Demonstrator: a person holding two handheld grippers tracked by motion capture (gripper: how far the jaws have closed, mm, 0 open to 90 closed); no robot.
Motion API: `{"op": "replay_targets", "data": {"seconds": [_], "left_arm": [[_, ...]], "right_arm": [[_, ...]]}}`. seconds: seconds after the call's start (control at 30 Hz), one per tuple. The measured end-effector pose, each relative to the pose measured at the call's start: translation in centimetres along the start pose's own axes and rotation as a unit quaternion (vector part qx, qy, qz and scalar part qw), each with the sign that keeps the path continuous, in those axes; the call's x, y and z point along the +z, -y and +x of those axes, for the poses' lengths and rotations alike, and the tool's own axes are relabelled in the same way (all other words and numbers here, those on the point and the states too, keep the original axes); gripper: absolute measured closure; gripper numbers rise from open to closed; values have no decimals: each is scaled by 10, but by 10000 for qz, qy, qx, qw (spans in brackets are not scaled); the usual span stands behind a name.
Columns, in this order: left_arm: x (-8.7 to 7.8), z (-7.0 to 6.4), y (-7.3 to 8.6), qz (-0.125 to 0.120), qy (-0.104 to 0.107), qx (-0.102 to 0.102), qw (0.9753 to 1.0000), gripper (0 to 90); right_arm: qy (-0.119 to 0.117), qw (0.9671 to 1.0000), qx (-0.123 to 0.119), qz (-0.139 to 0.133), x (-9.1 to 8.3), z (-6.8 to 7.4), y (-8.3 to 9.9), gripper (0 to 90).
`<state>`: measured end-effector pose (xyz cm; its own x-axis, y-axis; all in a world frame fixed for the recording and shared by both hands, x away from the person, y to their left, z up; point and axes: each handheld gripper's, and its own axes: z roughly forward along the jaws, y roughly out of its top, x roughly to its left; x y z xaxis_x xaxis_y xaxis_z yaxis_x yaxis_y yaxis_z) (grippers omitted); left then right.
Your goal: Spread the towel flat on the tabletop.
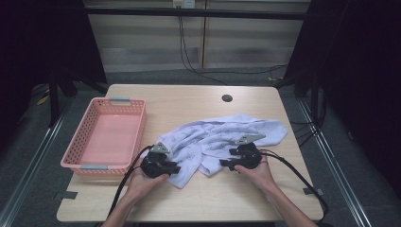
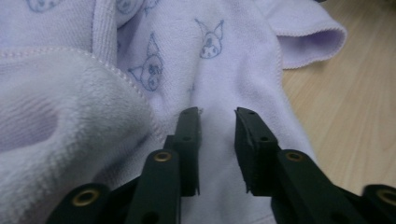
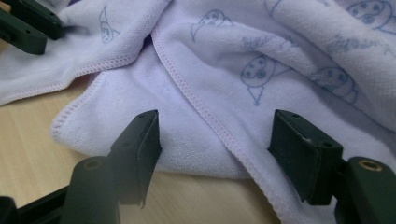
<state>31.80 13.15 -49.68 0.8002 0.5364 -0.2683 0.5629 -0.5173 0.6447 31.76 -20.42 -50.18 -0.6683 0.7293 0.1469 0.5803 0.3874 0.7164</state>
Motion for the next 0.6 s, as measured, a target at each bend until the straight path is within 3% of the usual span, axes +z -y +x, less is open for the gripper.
{"op": "replay_targets", "data": {"seconds": [0.07, 0.13, 0.2, 0.23, 0.3, 0.4, 0.53, 0.57, 0.6], "left_arm": [[2, -5, 3, -18, 158, -58, 9999, 855], [3, -14, 3, 65, 205, 87, 9997, 871], [5, -20, 5, 113, 482, 18, 9988, 868], [6, -25, 5, 130, 515, 46, 9986, 858], [7, -33, 4, 147, 524, 141, 9984, 801], [0, -40, 3, -6, 729, 148, 9972, 726], [-15, -40, 3, -300, 526, 150, 9981, 643], [-20, -37, 4, -363, 369, 151, 9985, 634], [-20, -37, 4, -363, 369, 151, 9985, 616]], "right_arm": [[173, 9996, -215, 88, 1, 5, 1, 368], [444, 9976, -496, 178, 0, 9, 1, 457], [529, 9972, -482, 218, -2, 2, -1, 687], [518, 9975, -432, 216, -3, -3, -1, 757], [367, 9988, -258, 188, -5, -17, -1, 792], [461, 9987, -96, 208, -11, -35, 0, 804], [867, 9960, 119, 197, -23, -62, 5, 807], [910, 9955, 168, 187, -26, -70, 7, 807], [910, 9955, 168, 187, -26, -70, 7, 807]]}}
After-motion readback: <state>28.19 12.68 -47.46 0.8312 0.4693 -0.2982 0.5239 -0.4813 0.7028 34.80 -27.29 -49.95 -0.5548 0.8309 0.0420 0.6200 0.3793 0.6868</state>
